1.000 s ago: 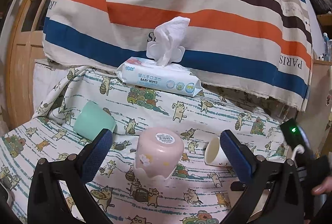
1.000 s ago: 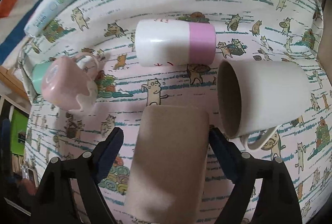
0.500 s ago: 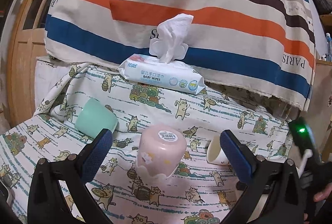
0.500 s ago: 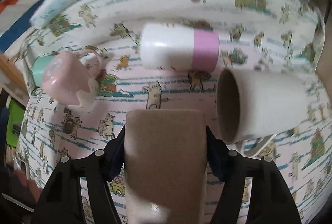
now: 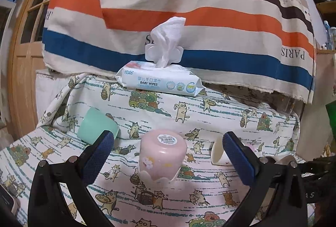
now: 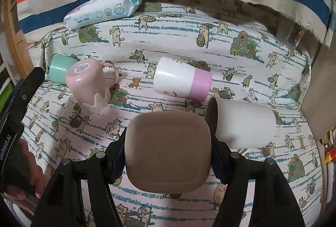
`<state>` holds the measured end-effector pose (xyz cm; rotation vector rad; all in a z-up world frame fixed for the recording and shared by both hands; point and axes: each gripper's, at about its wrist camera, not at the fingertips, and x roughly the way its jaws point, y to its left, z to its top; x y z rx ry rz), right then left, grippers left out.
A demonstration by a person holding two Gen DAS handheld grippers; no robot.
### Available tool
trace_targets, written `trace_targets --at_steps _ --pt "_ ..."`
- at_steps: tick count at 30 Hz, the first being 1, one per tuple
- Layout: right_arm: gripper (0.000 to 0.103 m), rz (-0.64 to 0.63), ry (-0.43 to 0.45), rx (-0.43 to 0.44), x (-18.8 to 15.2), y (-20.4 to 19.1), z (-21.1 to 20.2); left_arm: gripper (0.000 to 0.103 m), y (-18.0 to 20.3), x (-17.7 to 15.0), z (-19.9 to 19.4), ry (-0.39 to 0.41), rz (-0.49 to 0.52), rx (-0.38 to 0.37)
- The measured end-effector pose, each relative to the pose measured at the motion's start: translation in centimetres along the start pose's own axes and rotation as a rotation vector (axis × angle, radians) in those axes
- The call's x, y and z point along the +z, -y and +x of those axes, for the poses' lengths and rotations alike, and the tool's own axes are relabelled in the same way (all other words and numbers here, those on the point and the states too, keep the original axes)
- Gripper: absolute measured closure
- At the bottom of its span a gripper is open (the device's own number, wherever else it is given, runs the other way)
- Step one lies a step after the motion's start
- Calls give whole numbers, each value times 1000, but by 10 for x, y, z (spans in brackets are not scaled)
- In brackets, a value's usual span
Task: Flip cup upside down
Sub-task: 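Rotate the beige cup with the right tool so its rim faces down, then lower the beige cup rim-down onto the table and open the right tool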
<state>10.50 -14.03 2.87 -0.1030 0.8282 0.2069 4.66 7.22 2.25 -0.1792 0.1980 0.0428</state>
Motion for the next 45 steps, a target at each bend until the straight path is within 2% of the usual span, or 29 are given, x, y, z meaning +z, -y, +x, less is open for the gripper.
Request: trace_targets --at_steps 25,27,29,34,36,40,45 --pt "34 8 1 15 -6 4 9 0 7 -2 -1 13 49 4" --pt "23 -9 14 1 -7 2 6 0 9 -3 -1 14 59 3" --pt "15 -25 47 -16 -8 1 0 0 10 -3 -1 16 69 2" --pt "12 -40 145 -40 -11 2 -17 0 13 -4 -3 23 90 0" --pt "0 -31 189 -24 -13 6 -24 0 14 -4 -2 23 97 0" --pt "1 -10 337 -16 -24 16 -44 0 16 -4 -2 22 106 -3" --pt "1 -22 441 -30 -38 26 -60 0 18 -5 -3 18 111 -19"
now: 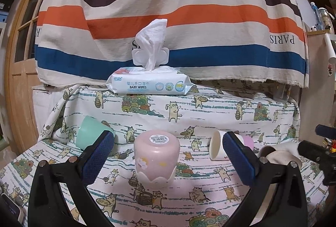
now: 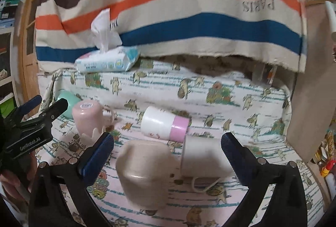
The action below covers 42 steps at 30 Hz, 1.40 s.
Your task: Flip cup upside down
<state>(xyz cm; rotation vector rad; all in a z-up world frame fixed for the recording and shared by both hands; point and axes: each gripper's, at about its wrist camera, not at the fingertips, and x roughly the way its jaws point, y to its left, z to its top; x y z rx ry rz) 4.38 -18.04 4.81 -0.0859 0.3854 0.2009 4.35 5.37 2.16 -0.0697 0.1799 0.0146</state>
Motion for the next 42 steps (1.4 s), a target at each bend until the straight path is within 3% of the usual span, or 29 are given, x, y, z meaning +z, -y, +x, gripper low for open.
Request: trace_targets --at_steps 8,16,21,24,26,35,42 --pt "0 70 110 -16 -23 29 -21 0 7 -2 -1 -5 32 -12" --pt "0 80 128 -22 -37 42 -21 0 11 -3 1 -30 38 -39" --pt "0 69 127 -20 -39 42 -19 0 9 1 -7 -73 -22 -59" --pt "0 68 109 -13 -39 42 -17 0 8 3 -24 -67 -116 -146" --pt "0 67 87 -5 -40 41 -15 0 14 1 -29 -81 -117 -174" --pt "0 57 51 9 -44 39 -15 0 51 -21 -37 -70 98 -52" --pt "0 56 48 -1 -45 38 -16 0 47 -25 -21 -157 84 -40"
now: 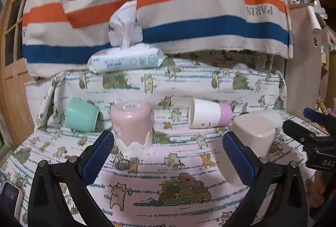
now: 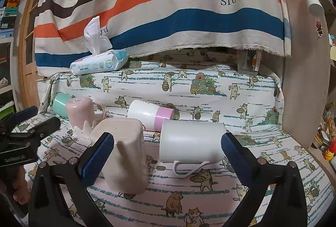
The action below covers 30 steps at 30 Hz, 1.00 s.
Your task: Flip cup upside down
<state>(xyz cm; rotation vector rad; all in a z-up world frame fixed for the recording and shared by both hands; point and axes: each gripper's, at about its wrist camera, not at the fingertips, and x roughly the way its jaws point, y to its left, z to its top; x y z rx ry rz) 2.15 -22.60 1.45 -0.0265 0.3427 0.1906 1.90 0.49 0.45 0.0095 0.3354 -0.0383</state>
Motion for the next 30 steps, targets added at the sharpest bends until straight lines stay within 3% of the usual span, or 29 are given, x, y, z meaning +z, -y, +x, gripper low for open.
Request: trace_targets --at_steps 6,30 --pt "0 8 2 -24 1 1 1 0 0 -2 -1 1 -6 35" --pt "0 18 6 -47 -1 4 -1 0 0 -3 -2 2 -8 35"
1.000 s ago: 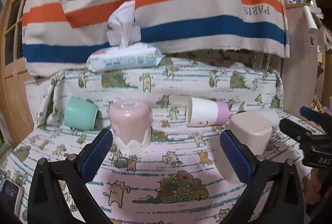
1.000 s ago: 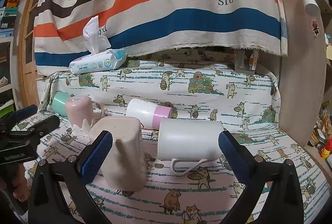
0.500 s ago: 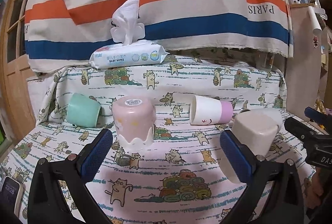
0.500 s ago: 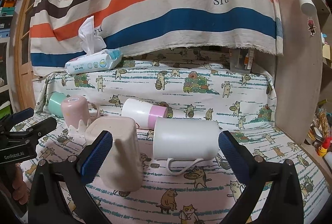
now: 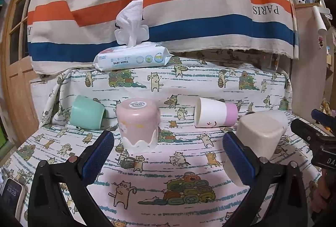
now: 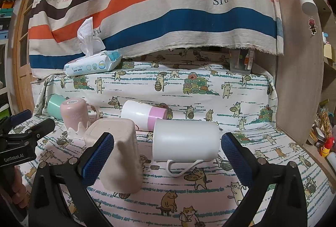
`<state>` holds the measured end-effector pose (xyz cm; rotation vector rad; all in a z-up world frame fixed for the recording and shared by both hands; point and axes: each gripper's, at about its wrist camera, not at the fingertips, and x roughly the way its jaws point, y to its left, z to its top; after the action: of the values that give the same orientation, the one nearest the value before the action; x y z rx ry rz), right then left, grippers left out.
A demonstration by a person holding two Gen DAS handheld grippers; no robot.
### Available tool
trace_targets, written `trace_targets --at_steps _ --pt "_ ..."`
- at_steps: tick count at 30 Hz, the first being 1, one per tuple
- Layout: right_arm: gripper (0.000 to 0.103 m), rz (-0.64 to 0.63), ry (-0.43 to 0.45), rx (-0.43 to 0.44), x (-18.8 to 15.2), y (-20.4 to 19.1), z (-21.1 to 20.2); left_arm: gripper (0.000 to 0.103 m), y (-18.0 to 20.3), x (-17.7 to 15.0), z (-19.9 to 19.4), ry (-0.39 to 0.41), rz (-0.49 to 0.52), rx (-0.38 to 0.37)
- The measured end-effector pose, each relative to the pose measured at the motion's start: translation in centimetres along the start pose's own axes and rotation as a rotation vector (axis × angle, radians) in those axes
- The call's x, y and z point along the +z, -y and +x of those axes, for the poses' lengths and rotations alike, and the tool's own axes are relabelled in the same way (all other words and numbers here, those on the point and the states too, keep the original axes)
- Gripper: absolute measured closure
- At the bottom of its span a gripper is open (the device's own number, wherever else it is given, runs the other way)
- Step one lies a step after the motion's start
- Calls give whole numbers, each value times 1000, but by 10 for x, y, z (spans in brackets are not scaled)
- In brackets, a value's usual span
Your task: Flip cup upside down
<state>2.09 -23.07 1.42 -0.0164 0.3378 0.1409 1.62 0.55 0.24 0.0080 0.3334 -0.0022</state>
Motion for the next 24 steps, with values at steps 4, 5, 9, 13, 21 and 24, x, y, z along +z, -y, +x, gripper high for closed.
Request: trace_targets --at_steps 4,5,9,13,21,24 --pt "0 0 0 0 0 0 0 0 0 0 0 -1 1 -1" --pt "0 0 0 0 0 0 0 0 1 0 0 -1 2 -4" --pt "0 1 0 0 0 0 0 0 2 1 0 -1 3 -8" --pt "0 1 0 -2 0 0 0 0 2 1 0 -1 4 -7" --pt "0 1 0 0 0 0 0 0 2 1 0 -1 4 -8" --pt "0 1 1 -1 0 0 0 0 2 1 0 -1 4 -8"
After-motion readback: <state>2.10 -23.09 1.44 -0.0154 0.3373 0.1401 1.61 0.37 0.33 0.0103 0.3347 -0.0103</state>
